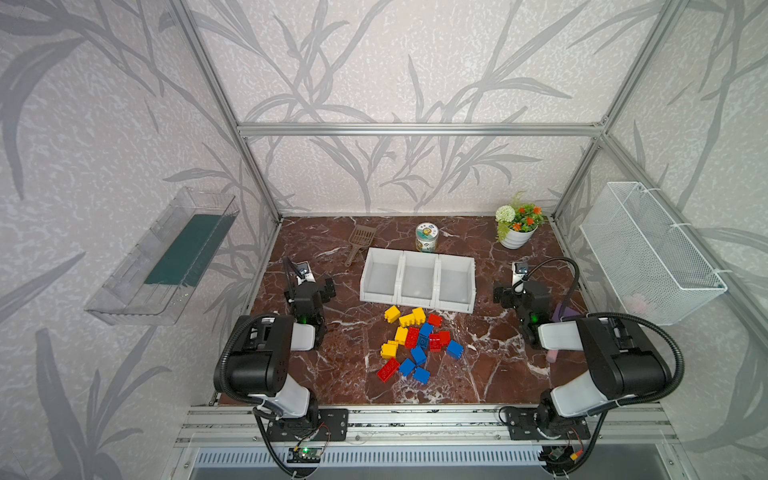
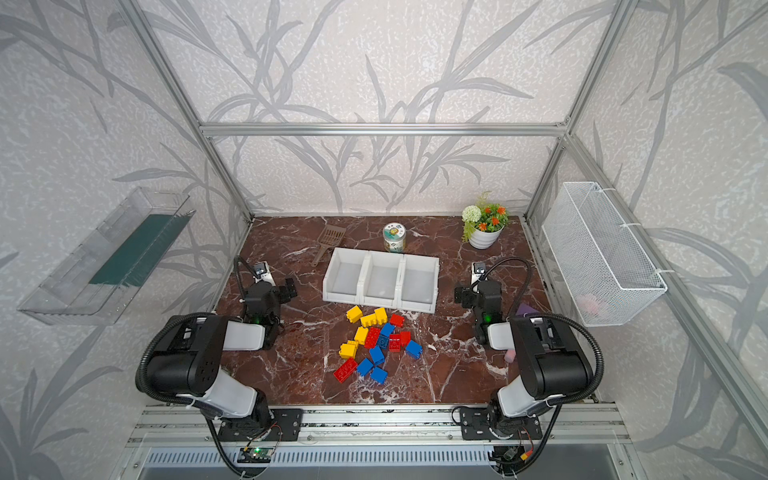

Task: Sort the legos into containers by color

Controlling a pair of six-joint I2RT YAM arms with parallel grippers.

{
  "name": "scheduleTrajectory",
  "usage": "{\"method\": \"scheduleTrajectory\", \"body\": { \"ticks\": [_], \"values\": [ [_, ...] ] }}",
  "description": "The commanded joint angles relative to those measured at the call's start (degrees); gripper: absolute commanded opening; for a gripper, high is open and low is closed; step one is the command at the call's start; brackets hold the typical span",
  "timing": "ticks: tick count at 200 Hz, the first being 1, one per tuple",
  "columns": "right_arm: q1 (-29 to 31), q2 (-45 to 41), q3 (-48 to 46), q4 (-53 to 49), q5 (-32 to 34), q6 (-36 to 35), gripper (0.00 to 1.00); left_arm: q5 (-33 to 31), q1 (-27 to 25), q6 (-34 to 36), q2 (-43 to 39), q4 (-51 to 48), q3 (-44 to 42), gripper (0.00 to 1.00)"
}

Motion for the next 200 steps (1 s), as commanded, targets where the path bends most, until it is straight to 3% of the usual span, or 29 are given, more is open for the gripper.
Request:
{"method": "scheduleTrajectory", "body": {
  "ticks": [1,52,67,77,88,102,121,134,152,175,200],
  "values": [
    [0.27,-0.92,1.09,0.23,1.02,-0.15,0.99,-0.05,-0.05,0.63,0.31,1.52,0.08,0.99],
    [0.29,-1.14,0.78,0.71,0.79,-0.33,0.99,-1.07,-0.2,0.98,-0.53,1.63,0.25,0.99],
    [0.35,-2.6,0.36,2.97,3.68,0.18,0.99,-4.26,-1.1,0.18,-8.61,-15.13,5.01,0.99],
    [0.35,-7.66,2.55,-5.69,4.69,0.34,0.99,-3.98,-1.1,-2.03,-13.74,-32.22,11.12,0.99],
    [0.35,-14.06,7.7,-24.02,3.53,0.76,1.0,-0.42,-1.14,-4.14,-18.04,-46.36,16.05,0.99],
    [0.43,-20.33,12.99,-40.27,-0.96,3.58,0.98,3.75,-1.46,-8.76,-23.07,-53.84,17.36,0.99],
    [1.26,-25.23,17.25,-51.73,-8.08,10.36,0.96,9.63,-2.83,-13.91,-29.02,-58.56,15.21,0.99],
    [5.09,-26.22,20.98,-60.42,-8.28,12.26,0.93,8.16,-4.47,-16.33,-32.77,-62.37,13.47,0.99],
    [14.97,-25.91,25.0,-70.73,-3.16,13.04,0.92,7.81,-5.69,-19.32,-37.33,-66.25,10.91,0.99],
    [26.37,-25.06,26.52,-77.52,2.04,17.54,0.92,8.6,-6.74,-21.42,-41.96,-68.66,8.04,0.98],
    [33.86,-22.57,26.65,-82.35,2.86,24.78,0.88,10.09,-7.76,-23.37,-43.48,-70.29,6.61,0.98]
  ]
}}
